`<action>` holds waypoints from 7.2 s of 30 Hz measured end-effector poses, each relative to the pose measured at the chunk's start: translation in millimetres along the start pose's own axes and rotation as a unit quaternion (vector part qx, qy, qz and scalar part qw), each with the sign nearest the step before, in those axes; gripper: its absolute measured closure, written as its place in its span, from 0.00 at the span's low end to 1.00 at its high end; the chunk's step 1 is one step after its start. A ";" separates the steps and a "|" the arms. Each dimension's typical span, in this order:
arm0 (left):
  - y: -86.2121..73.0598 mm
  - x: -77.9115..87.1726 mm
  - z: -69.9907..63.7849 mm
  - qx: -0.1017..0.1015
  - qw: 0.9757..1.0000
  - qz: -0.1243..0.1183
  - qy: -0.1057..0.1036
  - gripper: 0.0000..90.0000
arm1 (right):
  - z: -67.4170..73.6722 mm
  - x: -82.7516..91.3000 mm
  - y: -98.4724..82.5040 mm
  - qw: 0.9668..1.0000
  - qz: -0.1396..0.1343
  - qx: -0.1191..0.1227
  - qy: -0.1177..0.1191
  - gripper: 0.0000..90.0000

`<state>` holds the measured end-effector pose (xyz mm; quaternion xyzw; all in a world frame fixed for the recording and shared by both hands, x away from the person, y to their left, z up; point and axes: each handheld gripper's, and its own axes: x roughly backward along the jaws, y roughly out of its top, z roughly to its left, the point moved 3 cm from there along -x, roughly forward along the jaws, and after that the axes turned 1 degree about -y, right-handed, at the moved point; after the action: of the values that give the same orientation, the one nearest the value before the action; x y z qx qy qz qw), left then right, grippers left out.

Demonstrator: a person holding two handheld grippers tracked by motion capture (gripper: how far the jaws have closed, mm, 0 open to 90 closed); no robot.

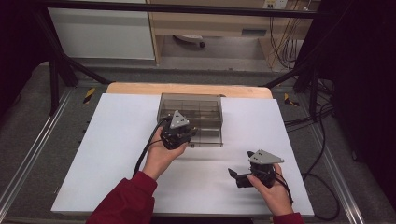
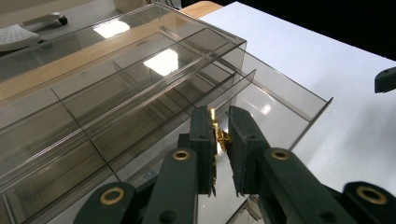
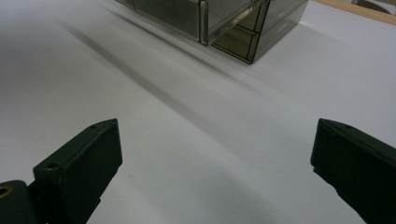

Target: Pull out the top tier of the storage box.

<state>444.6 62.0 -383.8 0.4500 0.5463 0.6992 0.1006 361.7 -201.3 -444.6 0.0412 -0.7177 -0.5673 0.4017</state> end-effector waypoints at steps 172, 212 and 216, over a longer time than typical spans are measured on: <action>-138.5 149.6 60.2 0.084 0.987 -0.053 0.127 0.08 | 100.4 -63.9 40.4 0.993 -0.018 0.051 0.103 0.94; -139.5 145.7 60.0 0.082 0.989 -0.047 0.117 0.08 | 90.9 -54.7 44.0 0.992 -0.072 0.028 0.102 1.00; -139.6 146.9 60.5 0.082 0.988 -0.048 0.120 0.08 | 85.0 -56.7 42.6 0.993 -0.074 0.014 0.095 1.00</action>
<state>355.9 249.0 -426.9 0.3431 0.6313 0.6949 0.0307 363.8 -90.7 -441.4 0.1532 -0.6791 -0.5788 0.4247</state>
